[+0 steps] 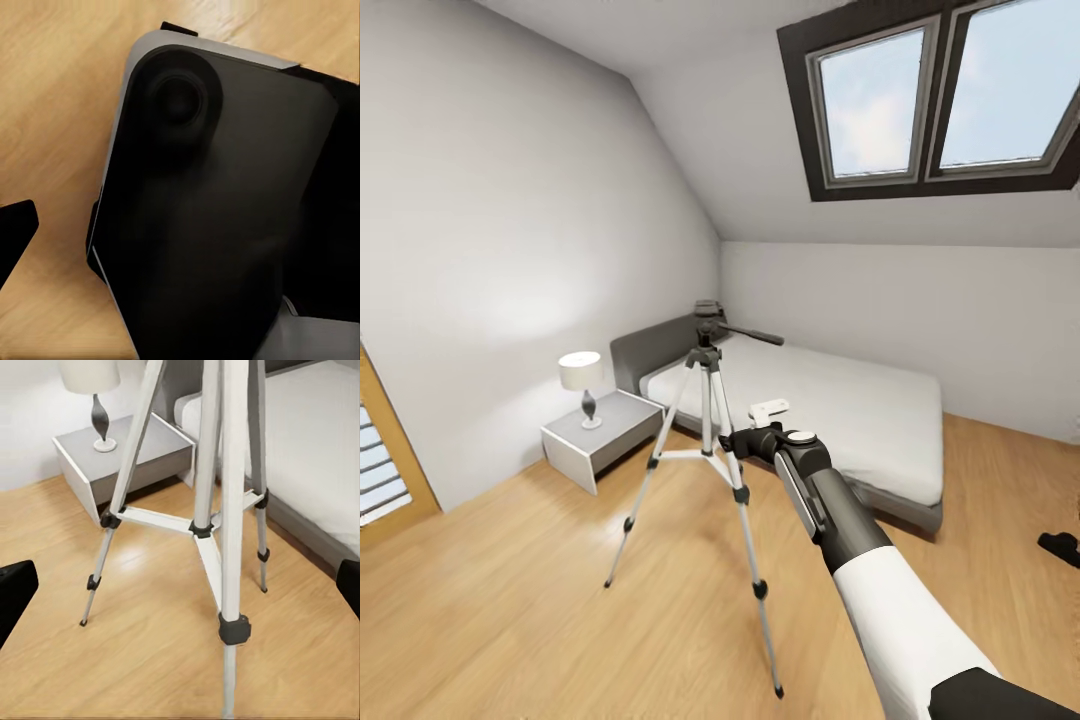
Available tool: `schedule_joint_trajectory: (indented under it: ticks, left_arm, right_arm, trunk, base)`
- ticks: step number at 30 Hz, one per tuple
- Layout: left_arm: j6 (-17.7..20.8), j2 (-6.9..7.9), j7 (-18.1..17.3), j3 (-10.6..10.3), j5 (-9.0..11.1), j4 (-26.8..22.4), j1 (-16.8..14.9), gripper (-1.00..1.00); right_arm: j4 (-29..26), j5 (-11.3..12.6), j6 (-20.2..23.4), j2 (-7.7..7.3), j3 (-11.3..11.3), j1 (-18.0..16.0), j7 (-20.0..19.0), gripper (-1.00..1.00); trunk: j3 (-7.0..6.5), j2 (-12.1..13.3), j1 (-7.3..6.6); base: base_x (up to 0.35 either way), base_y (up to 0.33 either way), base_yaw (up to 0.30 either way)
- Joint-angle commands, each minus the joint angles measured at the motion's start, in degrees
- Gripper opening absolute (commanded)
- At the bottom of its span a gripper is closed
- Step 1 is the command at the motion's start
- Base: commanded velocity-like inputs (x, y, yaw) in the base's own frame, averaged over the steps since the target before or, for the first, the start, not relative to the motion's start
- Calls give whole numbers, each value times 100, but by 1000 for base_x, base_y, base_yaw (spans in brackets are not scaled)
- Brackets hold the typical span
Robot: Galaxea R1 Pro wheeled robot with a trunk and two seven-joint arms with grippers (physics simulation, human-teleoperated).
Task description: Attach the digital camera to the camera tripod in the bedroom.
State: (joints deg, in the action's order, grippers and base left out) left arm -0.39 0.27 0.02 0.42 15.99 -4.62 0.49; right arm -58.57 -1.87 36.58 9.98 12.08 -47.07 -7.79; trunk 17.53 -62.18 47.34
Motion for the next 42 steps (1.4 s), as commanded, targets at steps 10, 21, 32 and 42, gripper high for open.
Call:
schedule_joint_trajectory:
  ticks: [10, 21, 32, 42]
  left_arm:
    - [3, 0, 6, 2, 27, -12, 4, 100]
    - [4, 0, 3, 1, 32, -12, 4, 100]
    - [4, 0, 1, -2, 31, -12, 4, 100]
    - [4, 0, 3, 1, 35, -12, 4, 100]
  right_arm:
    - [-5, -23, 84, -113, -8, -4, -22, 100]
    - [449, 5, 181, -837, -10, -4, -23, 100]
    - [2494, 32, 166, -1787, -12, 198, -37, 100]
    - [5114, 26, -450, -1966, -6, 324, -49, 100]
  trunk:
    - [6, -4, -3]
    - [6, -4, -3]
    - [6, -4, -3]
    - [6, -4, -3]
  base:
    - [-335, -17, 0]
    - [-162, -58, 0]
    - [-15, -6, 0]
    - [-1, 0, 0]
